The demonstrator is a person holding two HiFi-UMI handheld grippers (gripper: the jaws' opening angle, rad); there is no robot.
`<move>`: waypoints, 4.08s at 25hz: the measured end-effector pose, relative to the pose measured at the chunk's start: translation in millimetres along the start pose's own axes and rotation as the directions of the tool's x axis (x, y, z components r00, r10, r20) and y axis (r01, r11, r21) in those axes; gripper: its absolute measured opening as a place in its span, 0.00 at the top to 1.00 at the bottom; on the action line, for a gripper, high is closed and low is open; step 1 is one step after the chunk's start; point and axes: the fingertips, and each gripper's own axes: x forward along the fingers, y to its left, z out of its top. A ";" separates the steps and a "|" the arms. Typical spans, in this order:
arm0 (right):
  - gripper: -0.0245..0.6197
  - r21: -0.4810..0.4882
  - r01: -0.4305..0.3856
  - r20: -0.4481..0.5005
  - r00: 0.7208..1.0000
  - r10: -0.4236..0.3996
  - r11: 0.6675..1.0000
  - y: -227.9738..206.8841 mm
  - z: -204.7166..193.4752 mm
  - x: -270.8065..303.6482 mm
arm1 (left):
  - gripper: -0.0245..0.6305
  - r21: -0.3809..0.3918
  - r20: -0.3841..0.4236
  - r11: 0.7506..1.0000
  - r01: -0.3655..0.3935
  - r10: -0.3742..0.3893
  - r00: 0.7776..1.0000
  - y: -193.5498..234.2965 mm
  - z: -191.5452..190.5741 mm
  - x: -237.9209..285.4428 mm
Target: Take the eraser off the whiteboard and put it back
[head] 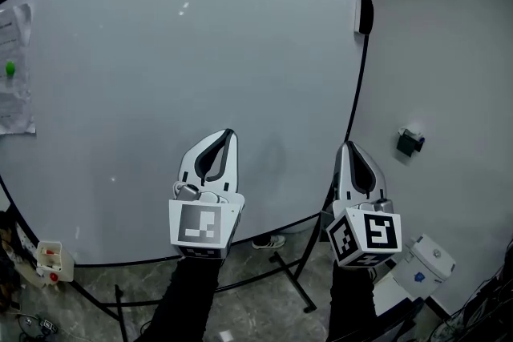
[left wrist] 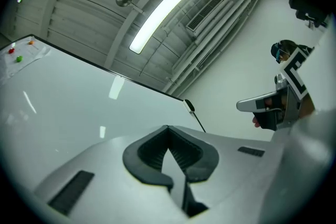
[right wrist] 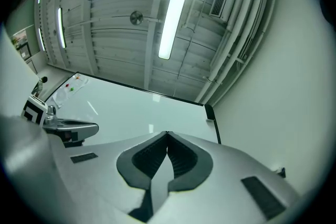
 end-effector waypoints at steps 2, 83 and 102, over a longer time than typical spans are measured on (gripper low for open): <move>0.95 -0.003 -0.026 0.005 1.000 0.026 1.000 -10.3 -2.8 14.8 | 0.95 0.007 -0.008 1.000 -0.029 0.029 1.000 -0.3 -16.5 11.2; 0.52 0.050 -0.067 0.141 0.988 0.059 0.997 -215.9 -15.4 298.6 | 0.95 0.156 0.175 0.984 -0.080 0.053 0.983 -65.6 7.0 226.2; 0.51 0.081 -0.125 0.165 0.980 0.111 0.989 -231.8 9.1 355.1 | 0.95 0.194 0.164 0.972 -0.133 0.102 0.981 -53.9 6.5 223.0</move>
